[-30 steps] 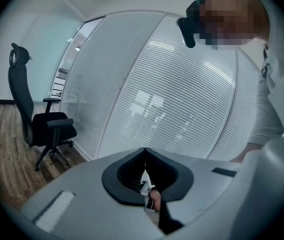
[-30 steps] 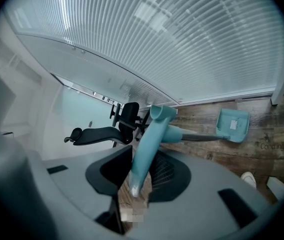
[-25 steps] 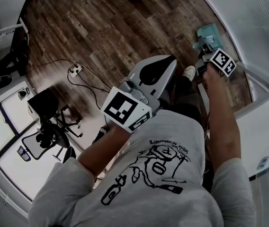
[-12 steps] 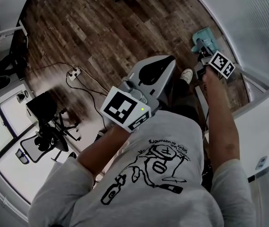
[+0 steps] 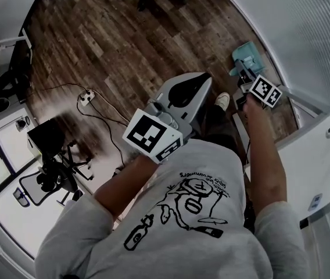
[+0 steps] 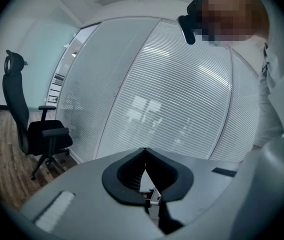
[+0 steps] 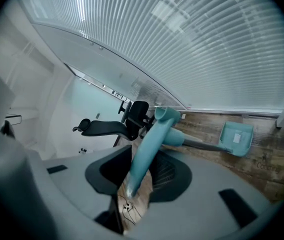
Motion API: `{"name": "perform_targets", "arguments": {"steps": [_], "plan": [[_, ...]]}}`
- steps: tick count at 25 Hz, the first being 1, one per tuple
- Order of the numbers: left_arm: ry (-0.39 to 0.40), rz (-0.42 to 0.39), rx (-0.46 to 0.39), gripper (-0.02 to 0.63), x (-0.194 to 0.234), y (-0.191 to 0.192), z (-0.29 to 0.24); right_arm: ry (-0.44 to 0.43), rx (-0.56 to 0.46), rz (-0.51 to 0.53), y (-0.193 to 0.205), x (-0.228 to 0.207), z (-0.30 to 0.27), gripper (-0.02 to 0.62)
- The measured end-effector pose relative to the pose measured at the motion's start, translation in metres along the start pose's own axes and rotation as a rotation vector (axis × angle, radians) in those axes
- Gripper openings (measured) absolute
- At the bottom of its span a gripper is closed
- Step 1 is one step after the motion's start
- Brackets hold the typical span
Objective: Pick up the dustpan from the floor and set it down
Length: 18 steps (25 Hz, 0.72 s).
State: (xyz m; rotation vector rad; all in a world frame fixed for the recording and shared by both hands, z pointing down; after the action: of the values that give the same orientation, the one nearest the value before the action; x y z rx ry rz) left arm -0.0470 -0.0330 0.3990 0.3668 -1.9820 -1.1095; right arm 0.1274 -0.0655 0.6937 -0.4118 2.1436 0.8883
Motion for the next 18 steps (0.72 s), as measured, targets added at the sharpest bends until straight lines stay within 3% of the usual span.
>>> {"name": "perform_targets", "arguments": {"steps": [18], "plan": [[0.032,-0.042,-0.052,0.002,-0.019,-0.032,0.002,-0.068,0.0,0.094,-0.031,0.054,0.041,0.097]]}}
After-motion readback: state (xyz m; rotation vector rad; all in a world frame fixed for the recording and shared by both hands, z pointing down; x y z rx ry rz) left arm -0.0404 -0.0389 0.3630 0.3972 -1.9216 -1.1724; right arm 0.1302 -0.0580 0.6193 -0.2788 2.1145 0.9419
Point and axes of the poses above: the fingertips, and each gripper's own axes: z backward along the fingers, x to its left, y out of its underside, the point moved 4 cm from there along z, backward along the fingers, and after that the axes turned 8 degrees about z, right-handed, at the moved point
